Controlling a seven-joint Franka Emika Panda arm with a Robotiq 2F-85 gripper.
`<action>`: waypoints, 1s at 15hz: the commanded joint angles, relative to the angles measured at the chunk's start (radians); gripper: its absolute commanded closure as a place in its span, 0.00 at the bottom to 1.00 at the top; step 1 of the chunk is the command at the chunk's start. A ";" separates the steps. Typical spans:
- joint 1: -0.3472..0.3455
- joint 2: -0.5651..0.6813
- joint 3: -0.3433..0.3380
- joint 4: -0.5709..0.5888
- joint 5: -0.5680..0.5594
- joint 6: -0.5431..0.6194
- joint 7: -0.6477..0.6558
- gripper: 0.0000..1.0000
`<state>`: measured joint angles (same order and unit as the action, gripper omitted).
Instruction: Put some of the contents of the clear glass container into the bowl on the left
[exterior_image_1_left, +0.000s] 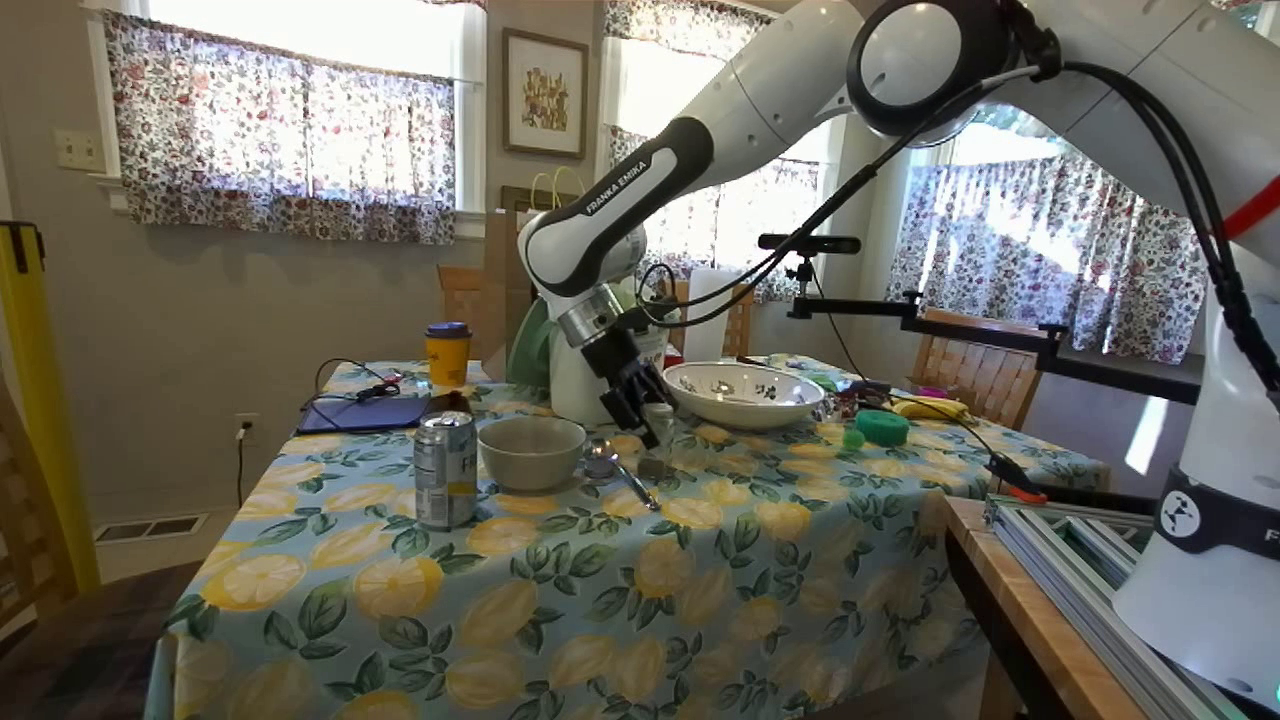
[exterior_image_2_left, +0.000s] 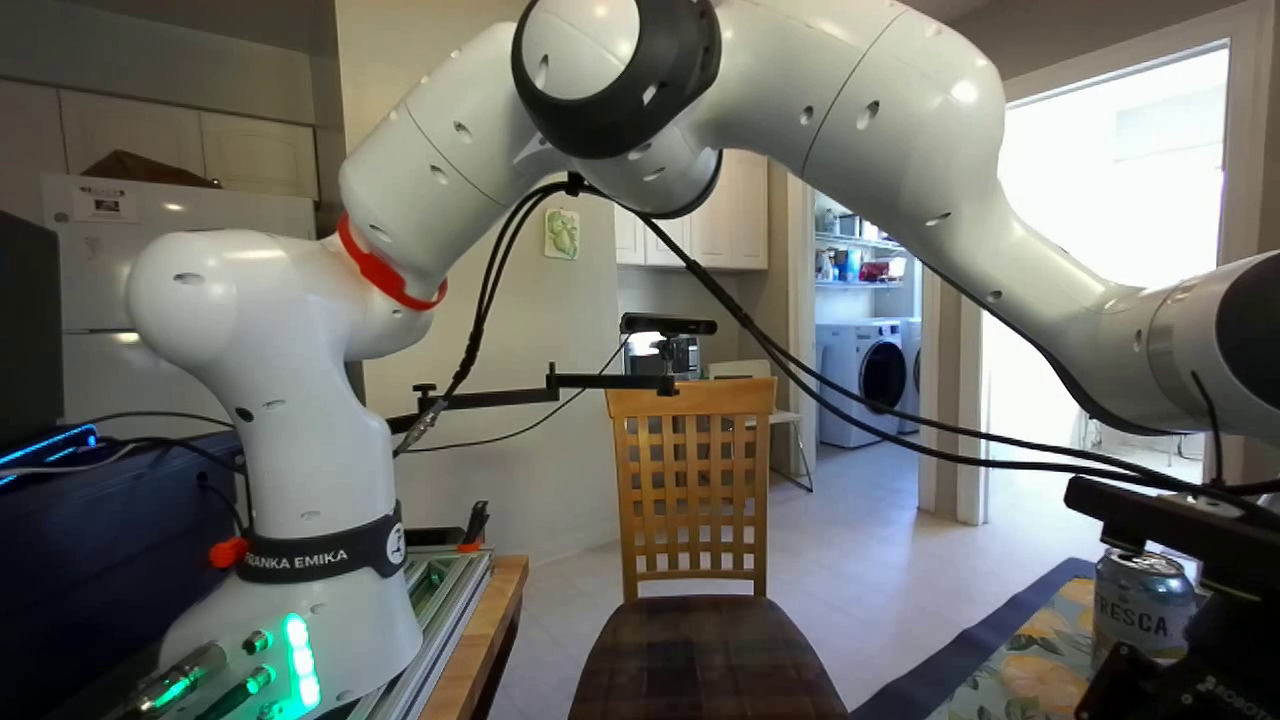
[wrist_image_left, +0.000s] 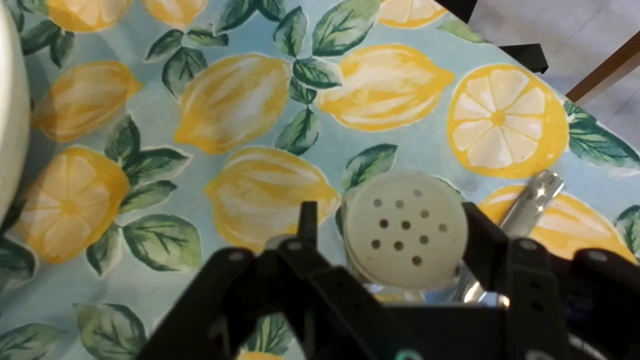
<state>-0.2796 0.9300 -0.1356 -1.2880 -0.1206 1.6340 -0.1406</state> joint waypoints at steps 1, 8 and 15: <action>-0.022 0.041 0.010 0.065 0.024 -0.012 -0.025 0.58; -0.018 0.036 0.005 0.064 0.027 -0.007 -0.011 0.75; 0.002 -0.052 0.002 0.039 0.026 0.037 0.010 0.75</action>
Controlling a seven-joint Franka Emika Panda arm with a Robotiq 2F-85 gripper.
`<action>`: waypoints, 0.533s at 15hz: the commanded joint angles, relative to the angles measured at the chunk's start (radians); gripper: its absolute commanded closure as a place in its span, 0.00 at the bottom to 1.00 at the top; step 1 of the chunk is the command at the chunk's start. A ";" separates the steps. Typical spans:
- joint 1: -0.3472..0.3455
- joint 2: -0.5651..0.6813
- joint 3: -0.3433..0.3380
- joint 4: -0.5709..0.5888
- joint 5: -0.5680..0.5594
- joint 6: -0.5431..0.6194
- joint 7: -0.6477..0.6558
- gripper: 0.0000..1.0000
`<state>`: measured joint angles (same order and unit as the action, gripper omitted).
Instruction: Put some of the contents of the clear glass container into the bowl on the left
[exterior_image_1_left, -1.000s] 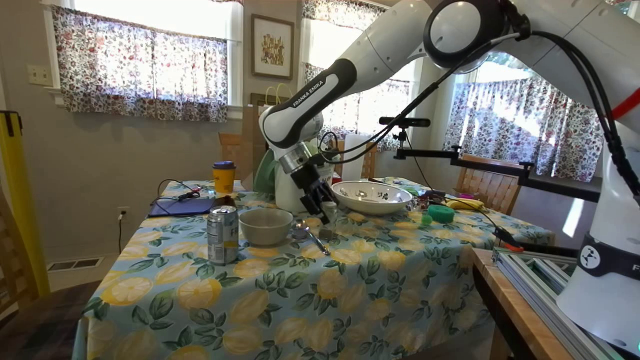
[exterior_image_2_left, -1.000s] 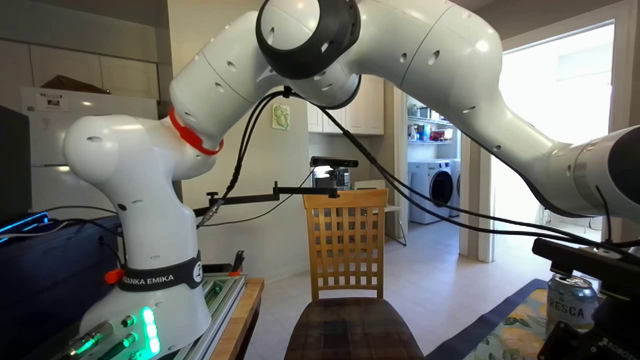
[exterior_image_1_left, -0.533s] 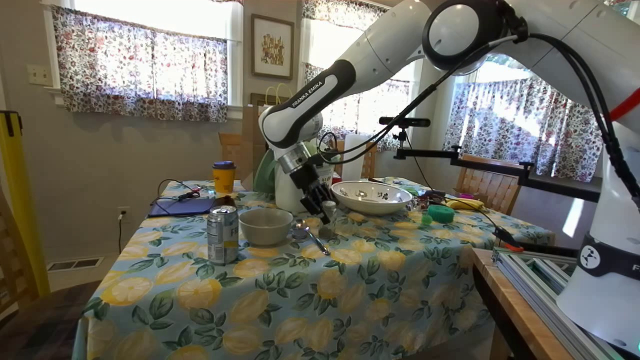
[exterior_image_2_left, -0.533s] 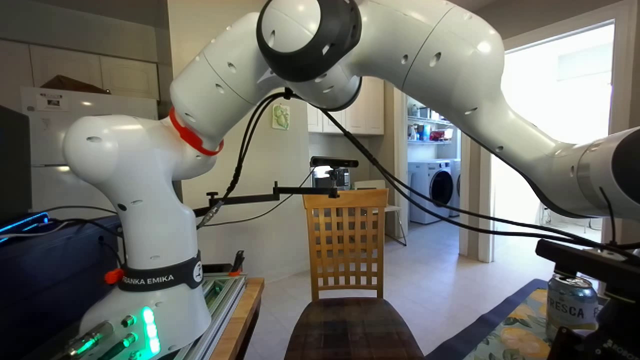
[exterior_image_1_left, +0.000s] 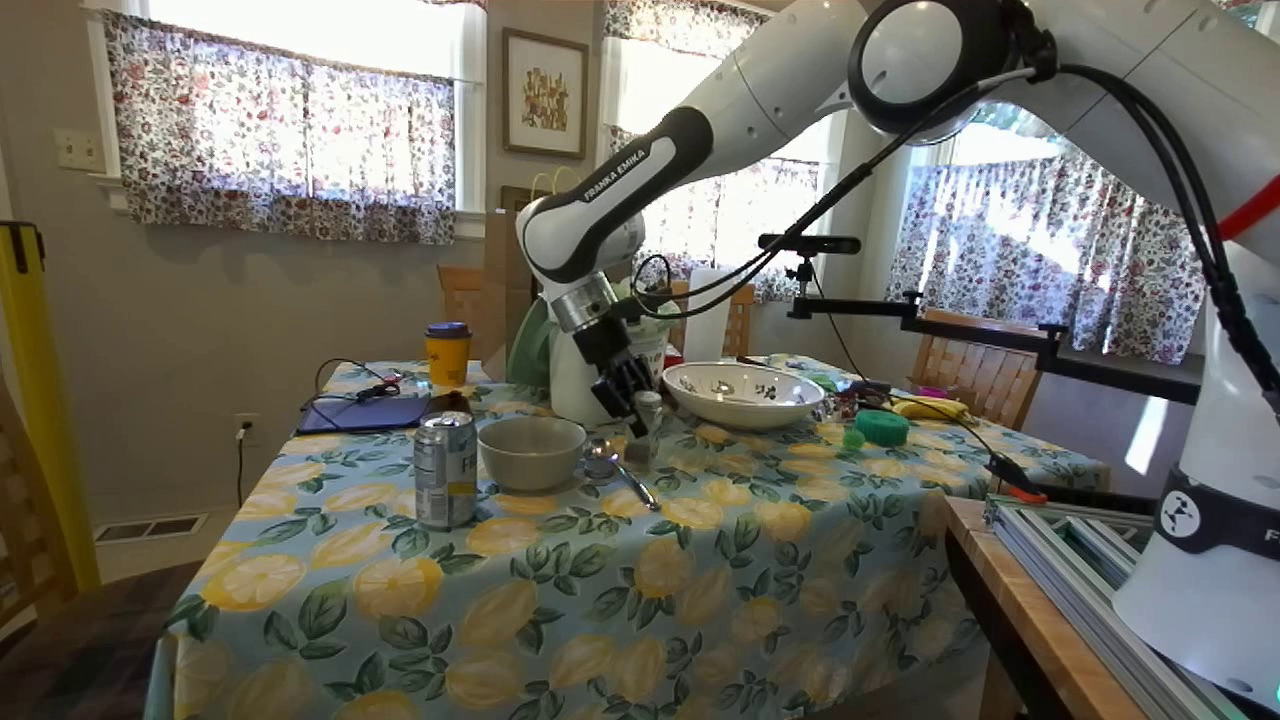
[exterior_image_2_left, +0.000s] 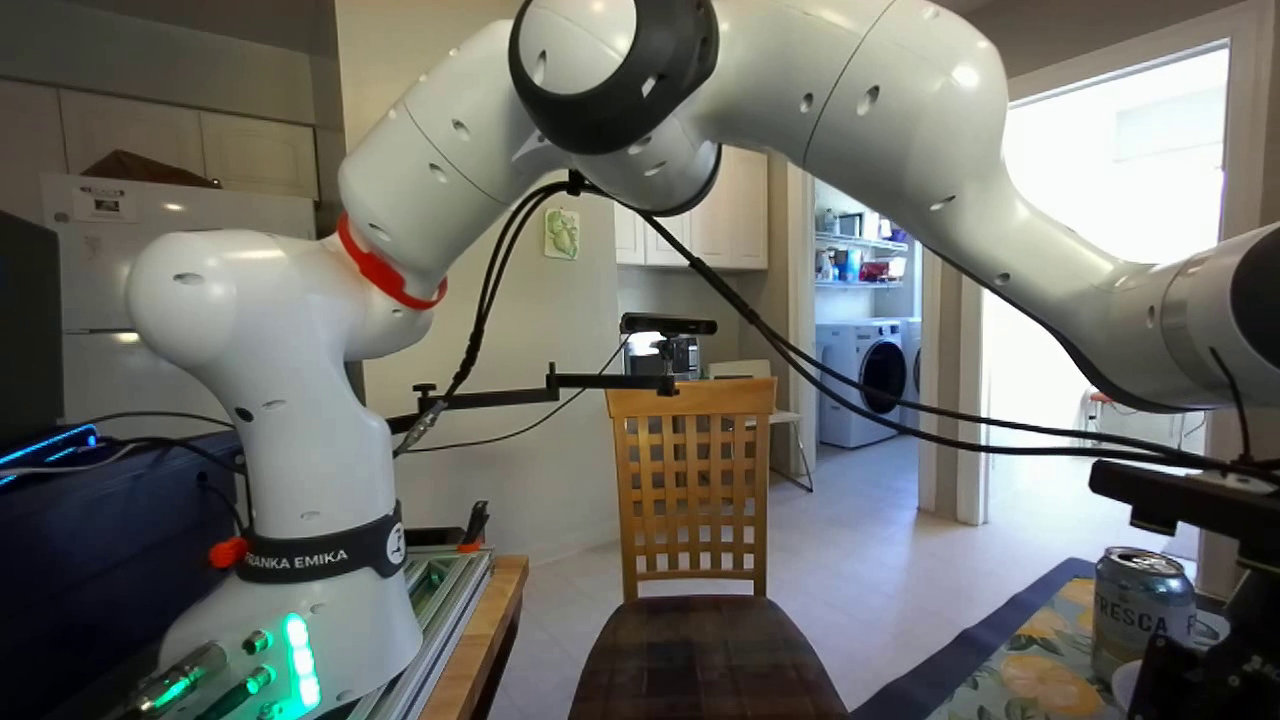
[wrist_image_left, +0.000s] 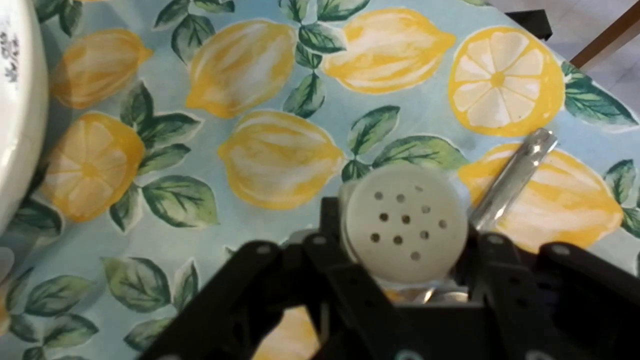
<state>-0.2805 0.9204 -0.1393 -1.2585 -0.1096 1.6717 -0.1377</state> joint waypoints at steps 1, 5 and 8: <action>0.007 -0.056 0.005 0.010 0.015 0.002 0.012 0.75; 0.031 -0.127 0.007 0.004 0.018 0.004 0.037 0.75; 0.044 -0.189 0.013 -0.006 0.030 0.016 0.054 0.75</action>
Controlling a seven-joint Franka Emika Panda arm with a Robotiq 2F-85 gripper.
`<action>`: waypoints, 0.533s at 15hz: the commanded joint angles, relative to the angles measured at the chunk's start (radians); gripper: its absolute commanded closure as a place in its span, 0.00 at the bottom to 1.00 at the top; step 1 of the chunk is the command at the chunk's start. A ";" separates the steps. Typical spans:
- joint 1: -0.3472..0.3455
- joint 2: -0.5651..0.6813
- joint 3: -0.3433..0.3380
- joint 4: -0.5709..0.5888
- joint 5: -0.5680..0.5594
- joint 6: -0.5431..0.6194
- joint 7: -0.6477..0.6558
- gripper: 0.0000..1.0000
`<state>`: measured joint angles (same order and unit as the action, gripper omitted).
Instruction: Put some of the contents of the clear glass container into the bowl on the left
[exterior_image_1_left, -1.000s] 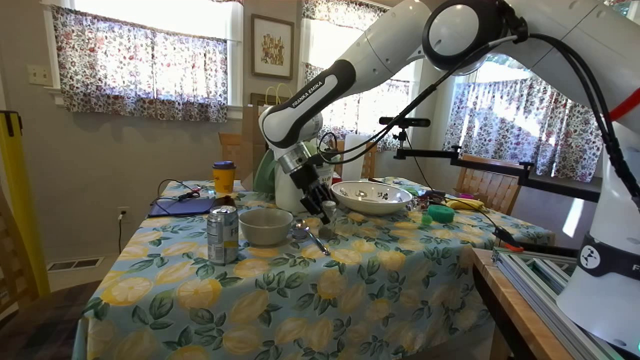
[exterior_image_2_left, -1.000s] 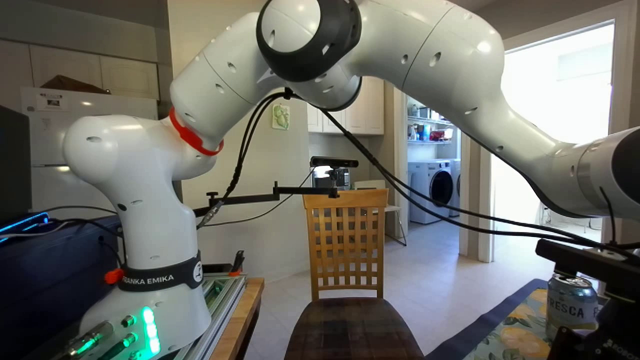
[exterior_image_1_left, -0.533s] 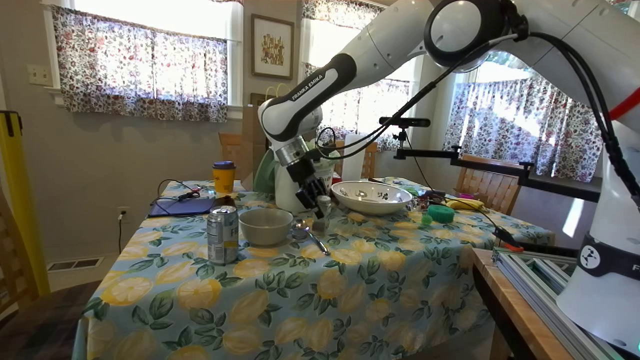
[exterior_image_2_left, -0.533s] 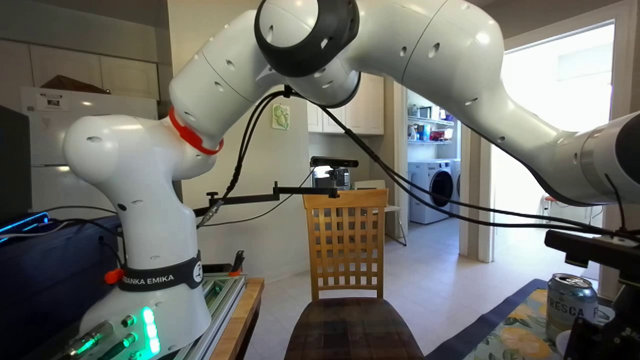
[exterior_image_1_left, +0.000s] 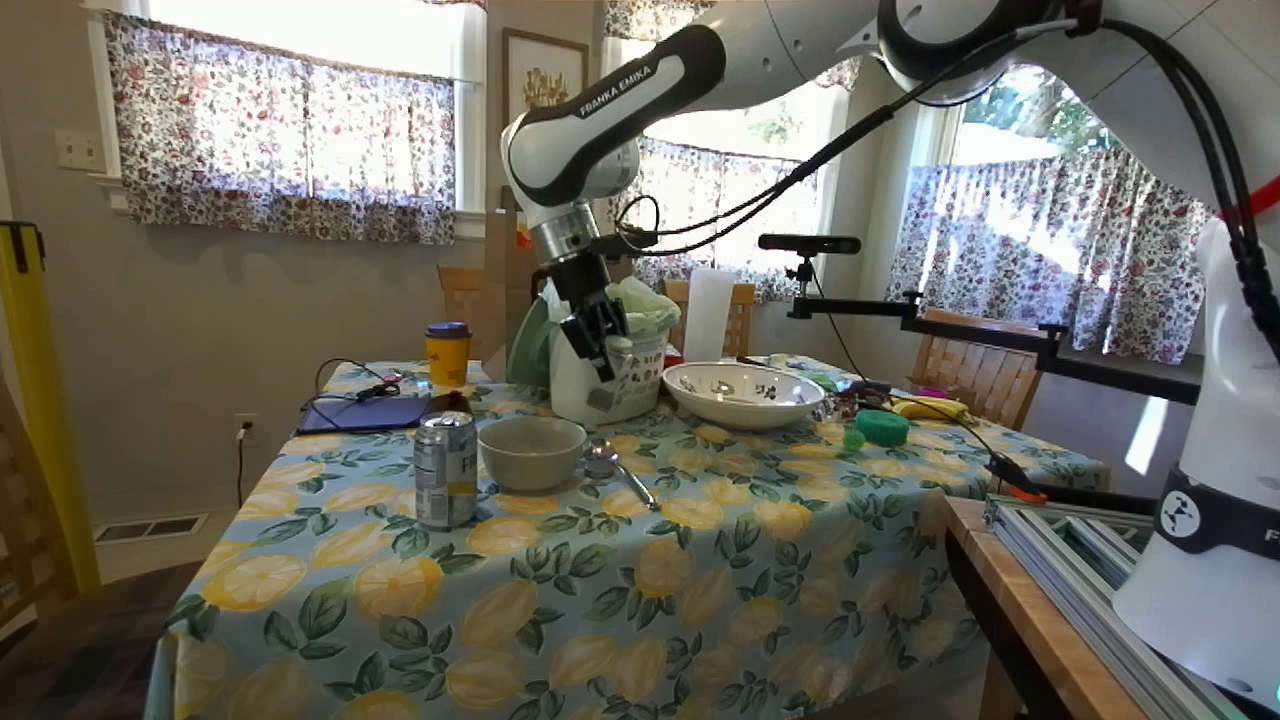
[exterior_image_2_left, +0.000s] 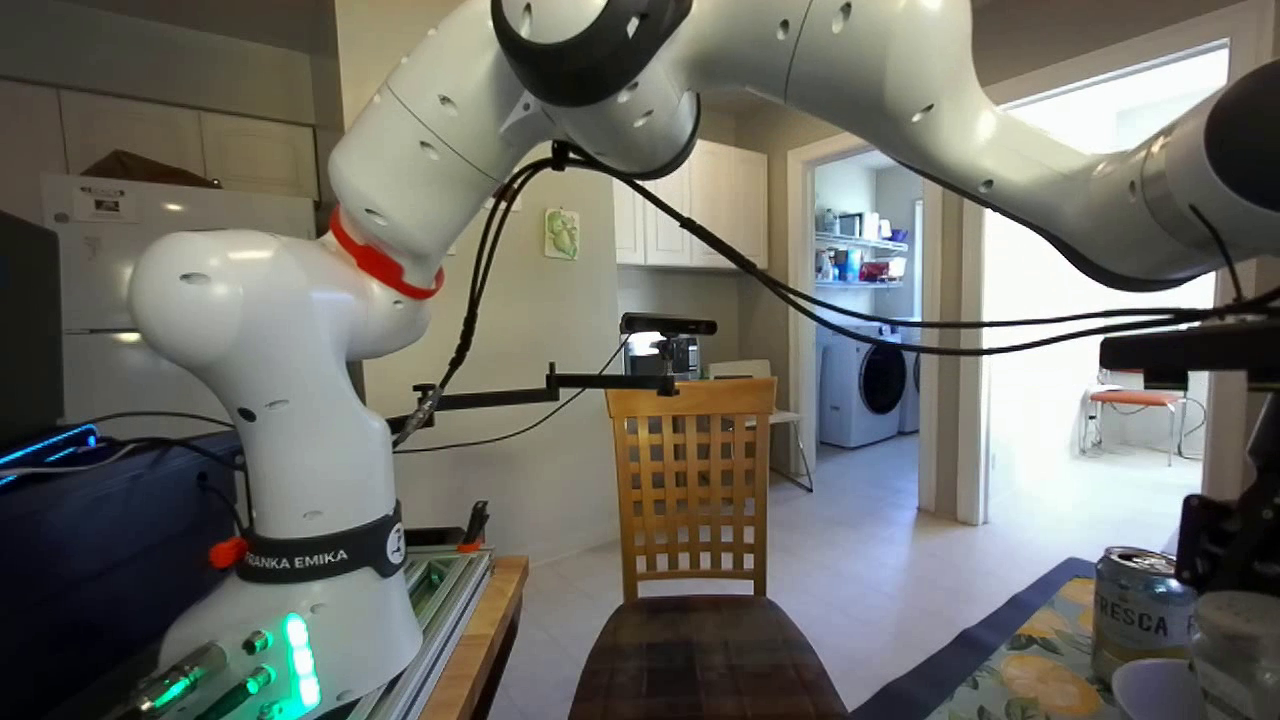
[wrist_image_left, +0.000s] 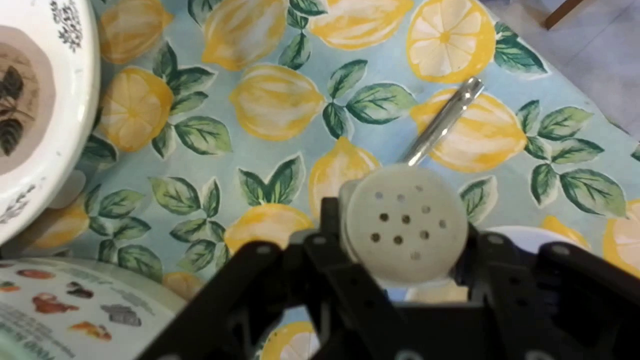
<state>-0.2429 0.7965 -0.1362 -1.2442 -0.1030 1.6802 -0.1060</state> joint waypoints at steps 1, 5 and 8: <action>0.006 -0.082 0.023 -0.023 0.041 0.018 0.012 0.75; 0.005 -0.120 0.063 -0.035 0.109 0.136 -0.011 0.75; -0.005 -0.117 0.092 -0.029 0.175 0.204 -0.030 0.75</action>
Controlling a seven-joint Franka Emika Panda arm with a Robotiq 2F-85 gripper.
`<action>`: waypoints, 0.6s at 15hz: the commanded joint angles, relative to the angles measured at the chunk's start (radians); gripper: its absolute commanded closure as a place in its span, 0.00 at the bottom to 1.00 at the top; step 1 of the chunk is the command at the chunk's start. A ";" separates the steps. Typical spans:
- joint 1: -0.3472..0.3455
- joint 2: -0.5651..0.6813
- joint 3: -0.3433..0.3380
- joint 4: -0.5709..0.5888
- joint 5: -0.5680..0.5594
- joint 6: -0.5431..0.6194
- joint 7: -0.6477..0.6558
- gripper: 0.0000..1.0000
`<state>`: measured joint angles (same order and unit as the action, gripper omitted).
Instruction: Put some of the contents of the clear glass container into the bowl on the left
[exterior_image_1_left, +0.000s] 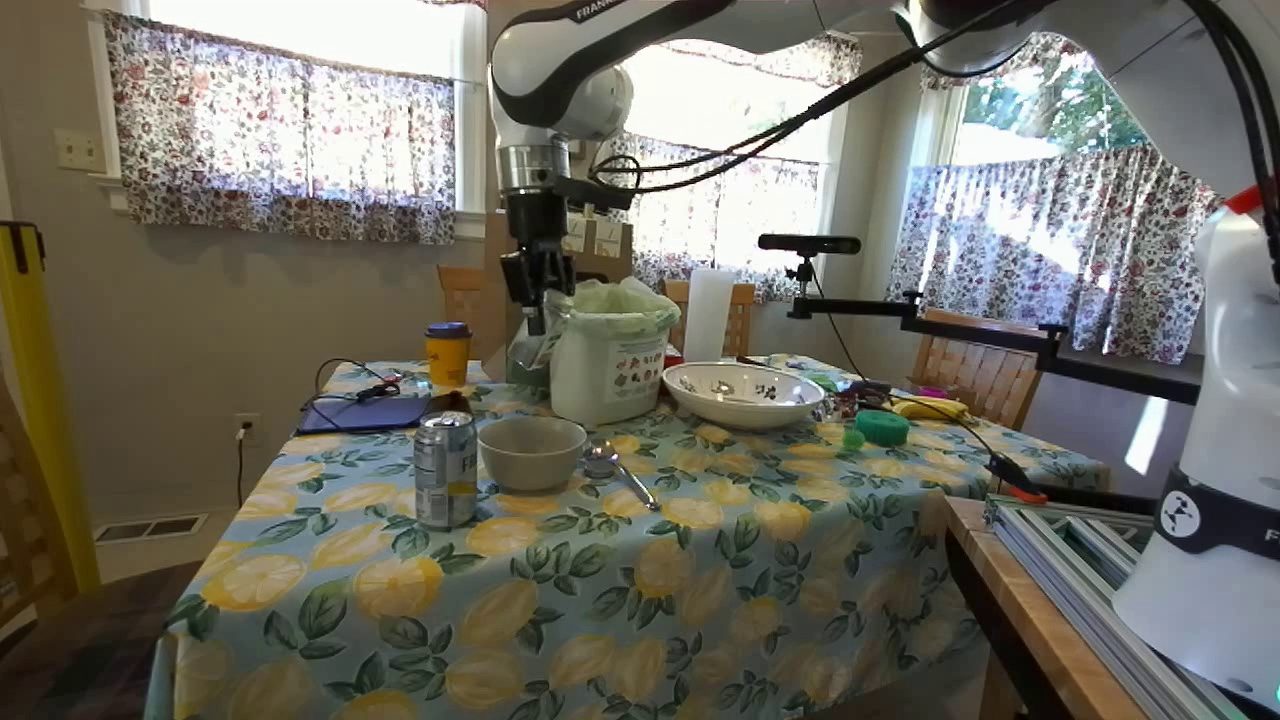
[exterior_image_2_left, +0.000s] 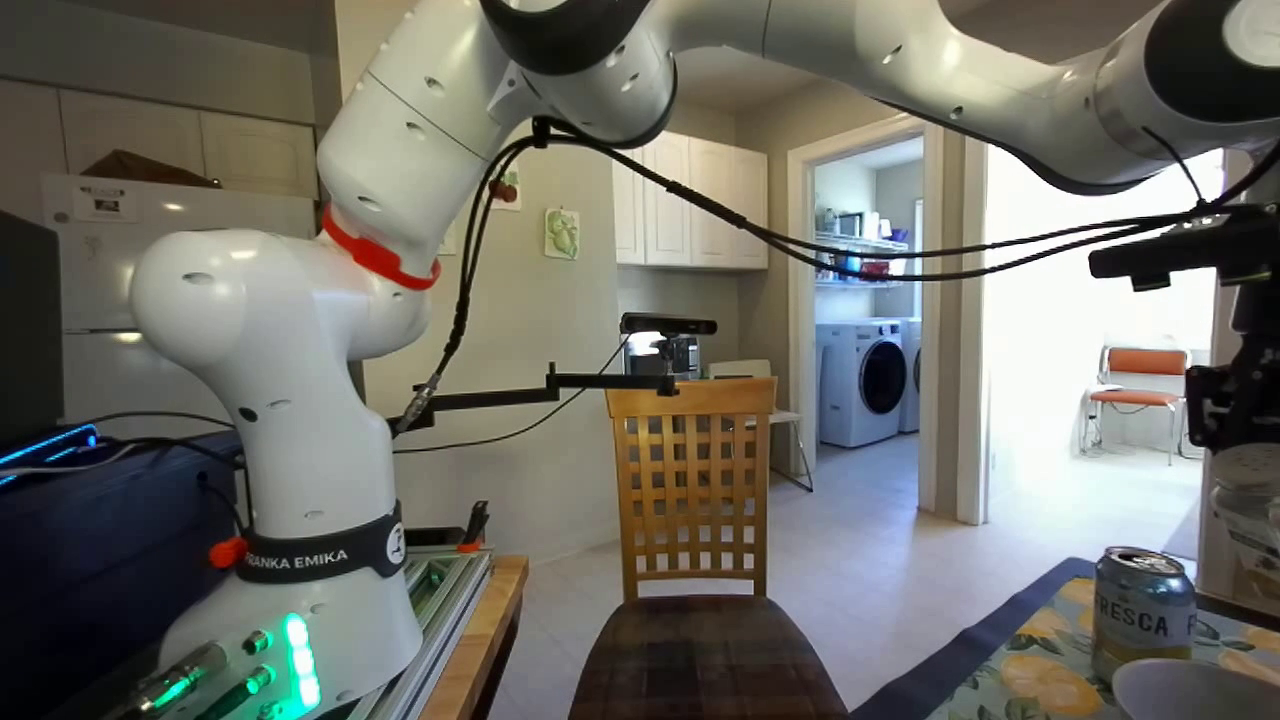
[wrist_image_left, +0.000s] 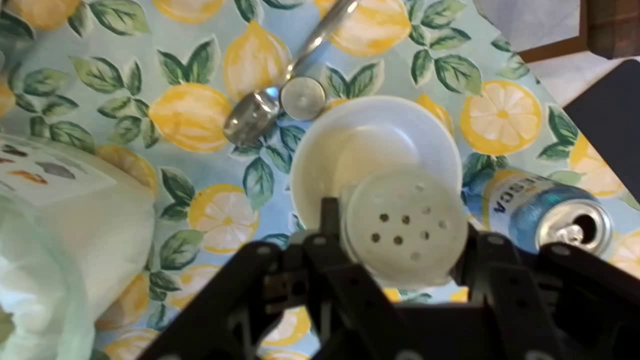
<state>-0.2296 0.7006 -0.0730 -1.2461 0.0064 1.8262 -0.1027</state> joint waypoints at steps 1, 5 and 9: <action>-0.020 -0.018 0.033 -0.026 0.084 0.082 -0.036 0.75; -0.034 -0.007 0.060 -0.036 0.155 0.165 -0.088 0.75; -0.043 -0.012 0.069 -0.075 0.185 0.256 -0.139 0.75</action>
<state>-0.2454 0.7075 -0.0294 -1.2697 0.1505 2.0115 -0.1764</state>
